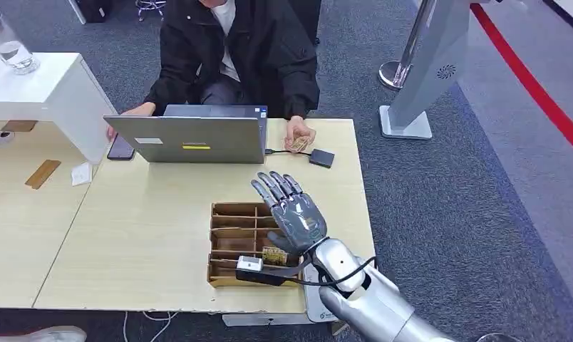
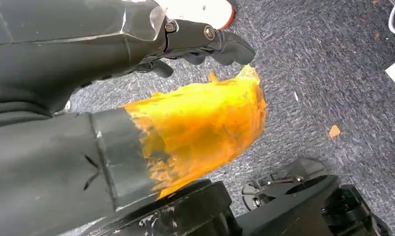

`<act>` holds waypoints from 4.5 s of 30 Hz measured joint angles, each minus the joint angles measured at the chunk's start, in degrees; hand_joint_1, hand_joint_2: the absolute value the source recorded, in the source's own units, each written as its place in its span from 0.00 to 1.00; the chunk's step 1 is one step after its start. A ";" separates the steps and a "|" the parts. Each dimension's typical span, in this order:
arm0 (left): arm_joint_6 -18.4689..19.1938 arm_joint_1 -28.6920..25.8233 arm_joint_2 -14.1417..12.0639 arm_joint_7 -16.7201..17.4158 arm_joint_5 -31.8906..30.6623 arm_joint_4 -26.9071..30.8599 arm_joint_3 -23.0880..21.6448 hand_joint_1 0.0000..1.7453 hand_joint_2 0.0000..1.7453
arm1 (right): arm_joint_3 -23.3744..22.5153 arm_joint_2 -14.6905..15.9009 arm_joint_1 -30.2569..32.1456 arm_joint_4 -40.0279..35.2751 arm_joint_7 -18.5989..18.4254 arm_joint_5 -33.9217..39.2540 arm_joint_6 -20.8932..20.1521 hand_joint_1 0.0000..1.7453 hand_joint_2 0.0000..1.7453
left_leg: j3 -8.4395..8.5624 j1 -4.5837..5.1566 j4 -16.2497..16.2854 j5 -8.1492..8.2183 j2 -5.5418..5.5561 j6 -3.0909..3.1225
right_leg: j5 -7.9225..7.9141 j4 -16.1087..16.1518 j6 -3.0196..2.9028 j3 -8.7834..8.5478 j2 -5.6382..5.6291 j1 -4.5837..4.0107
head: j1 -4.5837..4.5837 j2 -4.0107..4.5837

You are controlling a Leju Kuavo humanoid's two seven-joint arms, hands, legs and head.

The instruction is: Pass the card to the sensor for recognition and then transmit it.

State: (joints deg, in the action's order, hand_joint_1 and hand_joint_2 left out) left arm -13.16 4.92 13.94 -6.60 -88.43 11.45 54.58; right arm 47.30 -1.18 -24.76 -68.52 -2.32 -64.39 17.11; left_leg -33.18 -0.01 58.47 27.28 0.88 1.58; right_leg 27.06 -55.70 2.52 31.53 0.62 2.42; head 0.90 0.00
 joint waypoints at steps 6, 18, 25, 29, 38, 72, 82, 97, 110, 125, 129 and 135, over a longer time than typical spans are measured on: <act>0.00 0.00 0.00 0.00 0.15 0.00 -0.26 0.00 0.00 | 0.35 0.00 -0.21 0.02 -0.07 0.22 -0.41 0.02 1.00 | 0.00 0.00 0.00 0.00 0.00 0.00 | 0.00 0.00 0.00 0.00 0.00 0.00 | 0.00 0.00; 12.26 -0.80 -2.07 1.18 5.37 0.00 0.39 0.00 0.00 | 0.20 -0.09 -0.25 1.03 -1.35 0.17 -1.83 0.03 1.00 | 0.00 -0.02 0.00 0.00 -0.01 0.00 | 0.00 0.00 0.00 0.01 -0.01 -0.01 | 0.02 0.00; 15.57 -1.00 -3.83 1.75 7.35 0.00 1.82 0.00 0.00 | -0.22 -0.50 -0.53 1.88 -1.49 0.15 -2.56 0.01 1.00 | 0.00 -0.03 0.00 -0.01 -0.01 -0.01 | 0.00 -0.03 0.00 -0.01 -0.01 -0.02 | 0.00 0.00; 22.21 -1.68 -5.82 1.90 10.30 0.00 4.05 0.00 0.00 | -0.22 -1.09 -1.43 2.10 -1.20 2.01 -4.85 0.02 1.00 | 0.00 -0.04 0.00 -0.02 -0.01 -0.03 | 0.00 -0.03 -0.01 -0.01 -0.01 -0.02 | 0.02 0.00; 33.77 -4.80 -11.74 2.32 14.25 0.00 8.42 0.00 0.00 | 0.48 -2.01 -4.40 4.28 0.31 6.08 -6.84 0.02 1.00 | 0.00 -0.09 0.00 -0.02 0.00 -0.04 | 0.02 -0.06 -0.03 0.01 -0.01 -0.06 | 0.02 0.00; 37.53 -7.80 -14.93 1.51 15.58 0.00 12.57 0.00 0.00 | 3.56 -1.99 -7.90 8.04 1.38 11.58 -5.94 0.04 1.00 | 0.01 -0.08 0.00 -0.02 0.00 -0.04 | 0.01 -0.07 -0.03 0.01 0.00 -0.06 | 0.02 0.00; 38.40 -8.48 -14.86 1.46 15.41 0.04 13.97 0.00 0.00 | 3.67 -0.02 -7.85 6.40 1.01 12.04 -5.92 0.04 1.00 | 0.02 -0.08 0.00 -0.02 -0.01 -0.04 | 0.01 -0.07 -0.03 0.01 -0.01 -0.05 | 0.02 0.00; 38.91 -8.85 -14.36 1.31 15.41 0.46 15.39 0.00 0.00 | 3.65 2.12 -7.47 4.11 0.92 12.13 -5.90 0.04 1.00 | 0.02 -0.08 0.00 -0.02 -0.02 -0.04 | 0.01 -0.06 -0.03 0.02 -0.01 -0.06 | 0.00 0.00; 38.91 -8.86 -14.36 1.31 15.41 0.48 15.47 0.00 0.00 | 3.65 2.43 -7.45 4.11 0.92 12.13 -5.90 0.04 1.00 | 0.02 -0.08 0.00 -0.02 -0.01 -0.04 | 0.01 -0.06 -0.03 0.01 -0.01 -0.05 | 0.02 0.00; 38.91 -8.85 -14.36 1.31 15.41 0.48 15.48 0.00 0.00 | 3.65 2.47 -7.44 4.09 0.92 12.13 -5.90 0.04 1.00 | 0.02 -0.08 0.00 -0.02 -0.01 -0.04 | 0.01 -0.07 -0.03 0.01 -0.01 -0.06 | 0.02 0.00; 38.93 -8.86 -14.36 1.31 15.41 0.48 15.47 0.00 0.00 | 3.65 2.47 -7.43 4.09 0.92 12.13 -5.90 0.04 1.00 | 0.02 -0.08 0.00 -0.02 -0.01 -0.04 | 0.01 -0.07 -0.03 0.01 -0.01 -0.06 | 0.02 0.00; 38.91 -8.86 -14.36 1.31 15.41 0.48 15.48 0.00 0.00 | 3.65 2.49 -7.43 4.09 0.92 12.15 -5.90 0.04 1.00 | 0.02 -0.08 0.00 -0.02 -0.01 -0.04 | 0.01 -0.07 -0.03 0.01 -0.01 -0.06 | 0.02 0.00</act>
State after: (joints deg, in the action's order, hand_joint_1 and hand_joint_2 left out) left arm 25.75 -3.94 -0.42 -5.29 -73.02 11.93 70.05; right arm 50.95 1.31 -32.19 -64.43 -1.40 -52.24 11.21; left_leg -33.16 -0.09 58.47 27.26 0.87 1.53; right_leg 27.07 -55.77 2.49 31.55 0.61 2.36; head 0.92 0.00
